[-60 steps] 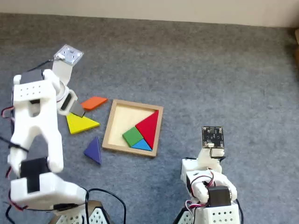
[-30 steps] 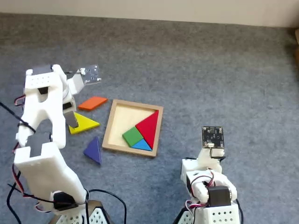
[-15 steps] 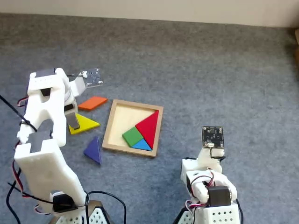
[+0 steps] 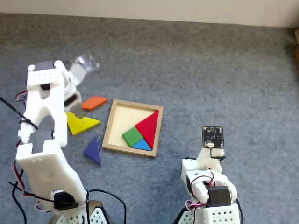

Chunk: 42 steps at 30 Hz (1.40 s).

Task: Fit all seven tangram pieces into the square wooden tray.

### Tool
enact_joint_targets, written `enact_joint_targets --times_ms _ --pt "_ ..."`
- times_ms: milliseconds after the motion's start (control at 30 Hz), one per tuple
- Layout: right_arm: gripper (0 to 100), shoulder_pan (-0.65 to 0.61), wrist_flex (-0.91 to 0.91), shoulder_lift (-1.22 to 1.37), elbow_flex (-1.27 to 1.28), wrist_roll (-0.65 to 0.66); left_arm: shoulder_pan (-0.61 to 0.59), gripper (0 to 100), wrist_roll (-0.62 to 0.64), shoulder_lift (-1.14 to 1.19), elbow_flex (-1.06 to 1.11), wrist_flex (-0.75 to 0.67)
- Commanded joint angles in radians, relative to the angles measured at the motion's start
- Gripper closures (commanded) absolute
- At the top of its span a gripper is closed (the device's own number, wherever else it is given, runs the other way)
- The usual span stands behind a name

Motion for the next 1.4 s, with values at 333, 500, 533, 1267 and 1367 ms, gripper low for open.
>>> enact_joint_targets --times_ms 333,500,533,1267,1367 --pt "96.4 0.015 0.007 -0.022 0.136 -0.006 -0.081 75 0.192 0.185 -0.186 -0.184" --pt "96.4 0.015 0.007 -0.022 0.136 -0.006 -0.147 75 0.155 0.226 -0.245 -0.029" --pt "96.4 0.015 0.007 -0.022 0.136 -0.006 -0.154 75 0.138 0.226 -0.252 0.012" --pt "96.4 0.013 0.007 -0.022 0.136 -0.006 -0.128 75 0.112 0.024 -0.251 0.308" --pt "96.4 0.013 0.007 -0.022 0.136 -0.006 -0.111 70 0.017 0.001 -0.239 0.308"
